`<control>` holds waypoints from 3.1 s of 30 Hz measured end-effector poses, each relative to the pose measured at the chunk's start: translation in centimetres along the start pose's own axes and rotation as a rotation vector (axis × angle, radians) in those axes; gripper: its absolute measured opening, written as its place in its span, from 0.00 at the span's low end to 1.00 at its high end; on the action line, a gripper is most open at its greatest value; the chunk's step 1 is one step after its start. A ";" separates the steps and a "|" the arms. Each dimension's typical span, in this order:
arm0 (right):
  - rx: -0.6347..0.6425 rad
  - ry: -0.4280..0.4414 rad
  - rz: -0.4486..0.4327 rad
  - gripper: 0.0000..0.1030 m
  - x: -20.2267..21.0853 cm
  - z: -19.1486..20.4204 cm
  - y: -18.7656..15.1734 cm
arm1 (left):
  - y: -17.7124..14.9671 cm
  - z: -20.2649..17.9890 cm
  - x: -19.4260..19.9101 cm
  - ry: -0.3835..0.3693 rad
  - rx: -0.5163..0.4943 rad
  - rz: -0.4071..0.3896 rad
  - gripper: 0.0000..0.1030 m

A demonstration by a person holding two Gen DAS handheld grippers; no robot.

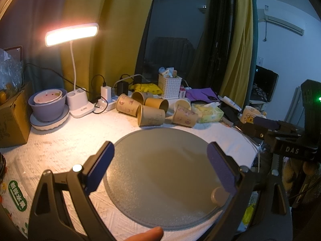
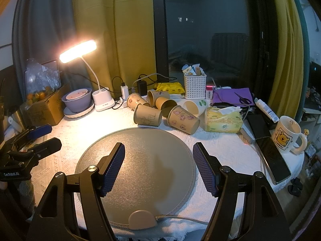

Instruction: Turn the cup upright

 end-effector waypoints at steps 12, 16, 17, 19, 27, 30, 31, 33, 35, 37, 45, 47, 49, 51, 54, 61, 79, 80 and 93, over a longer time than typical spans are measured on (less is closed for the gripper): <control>0.000 -0.001 0.000 0.71 -0.1 0.4 0.0 | 0.5 0.0 -0.2 0.000 -0.007 -0.004 0.92; 0.001 0.000 0.000 0.71 -0.2 0.2 0.0 | 0.7 0.0 -0.4 -0.001 -0.006 -0.003 0.92; 0.001 0.000 0.000 0.71 -0.2 0.2 0.0 | 0.7 0.0 -0.5 -0.002 -0.006 -0.002 0.92; 0.001 0.000 0.000 0.71 -0.2 0.1 0.0 | 0.7 0.0 -0.5 -0.001 -0.006 -0.003 0.92; 0.002 0.000 0.002 0.71 -0.6 0.8 0.2 | 0.7 -0.2 -1.3 0.000 -0.007 0.008 0.92; 0.004 0.000 0.004 0.71 -1.0 0.9 0.5 | 0.8 0.3 -1.8 -0.002 0.003 0.013 0.92; 0.004 0.000 0.004 0.71 -1.2 0.8 0.7 | 0.9 0.5 -2.0 -0.002 0.009 0.015 0.92; 0.006 0.001 0.005 0.71 -1.7 0.7 1.0 | 1.0 1.1 -2.6 0.004 0.018 0.022 0.92; 0.010 0.003 0.005 0.71 -2.2 0.4 1.3 | 1.1 1.6 -3.4 0.009 0.026 0.036 0.92; 0.012 0.007 0.008 0.71 -2.8 0.2 1.7 | 1.2 2.0 -4.3 0.006 0.034 0.055 0.92; 0.032 0.027 0.028 0.71 -6.5 0.0 3.5 | 1.9 3.8 -9.0 0.003 0.069 0.123 0.92; 0.039 0.030 0.038 0.71 -7.6 0.0 4.0 | 1.9 4.6 -10.5 0.005 0.098 0.155 0.92; 0.054 0.032 0.052 0.71 -8.9 0.2 4.6 | 1.8 5.6 -11.8 0.006 0.123 0.180 0.92; 0.070 0.037 0.061 0.71 -10.1 0.3 5.2 | 2.0 6.4 -12.9 0.011 0.141 0.190 0.92; 0.092 0.038 0.077 0.71 -12.2 0.4 6.2 | 2.5 7.4 -14.8 0.017 0.157 0.210 0.92; 0.090 0.043 0.097 0.71 -17.0 0.3 8.6 | 3.5 9.0 -19.2 -0.017 0.223 0.242 0.92; 0.120 0.061 0.165 0.71 -27.3 0.0 12.7 | 4.6 12.0 -30.3 -0.030 0.426 0.314 0.92; 0.122 0.060 0.168 0.71 -27.7 -0.1 12.8 | 4.4 12.0 -31.0 -0.042 0.444 0.323 0.92; 0.107 0.092 0.181 0.71 -29.9 -0.6 13.0 | 3.0 12.0 -35.8 -0.104 0.574 0.393 0.91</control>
Point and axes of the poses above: each gripper's, at about its wrist camera, not at the fingertips, and x roughly against the way its jaws point, z to its left, y to its top, the point moved 9 cm from there along -x, roughly the way its jaws point, and after that the axes turned 14 degrees about -x, right-handed, at the moved point
